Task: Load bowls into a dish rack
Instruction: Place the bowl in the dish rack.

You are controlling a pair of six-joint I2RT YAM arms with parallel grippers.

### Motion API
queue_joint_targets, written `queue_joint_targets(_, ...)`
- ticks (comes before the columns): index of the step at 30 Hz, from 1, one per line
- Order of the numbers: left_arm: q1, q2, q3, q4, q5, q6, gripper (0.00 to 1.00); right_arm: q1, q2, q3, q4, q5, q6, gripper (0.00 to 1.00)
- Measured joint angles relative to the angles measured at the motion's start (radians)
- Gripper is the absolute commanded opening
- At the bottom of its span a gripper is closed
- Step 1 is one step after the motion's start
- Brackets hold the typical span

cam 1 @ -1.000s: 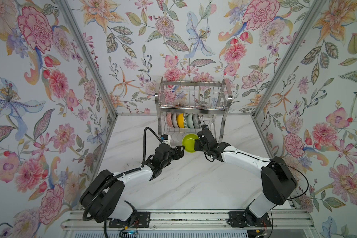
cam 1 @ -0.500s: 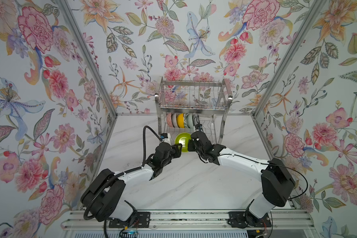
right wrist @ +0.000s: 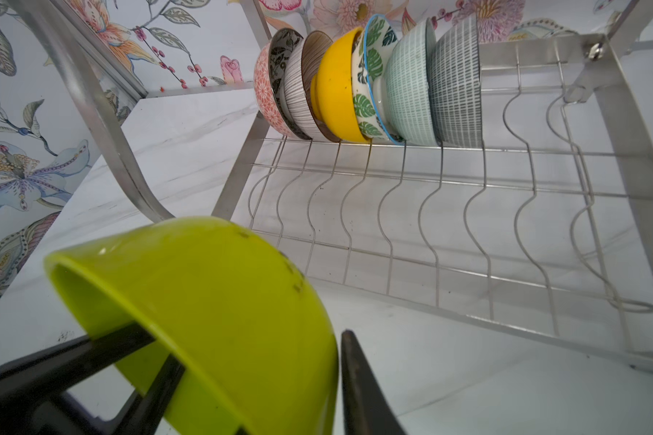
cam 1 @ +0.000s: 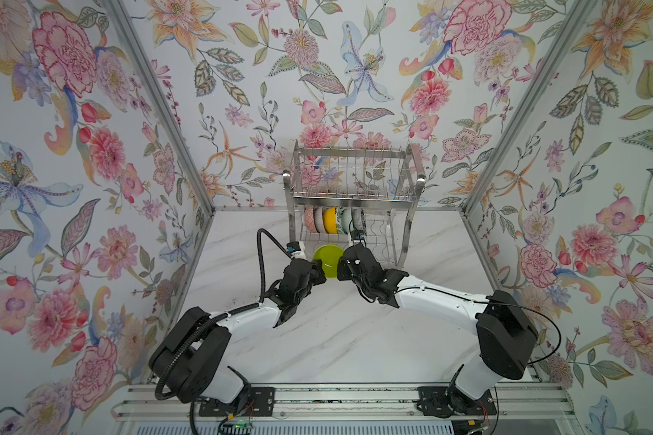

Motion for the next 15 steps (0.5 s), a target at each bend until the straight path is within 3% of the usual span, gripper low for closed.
queue_joint_targets(12,0.000,-0.002,0.000,0.007,-0.097,0.000,0.00,-0.072,-0.131,-0.084,0.092,-0.166,0.127,0.76)
queue_joint_targets(15,-0.005,-0.002,0.000,0.010,-0.161,0.005,0.00,-0.100,-0.184,-0.121,0.125,-0.206,0.175,0.92)
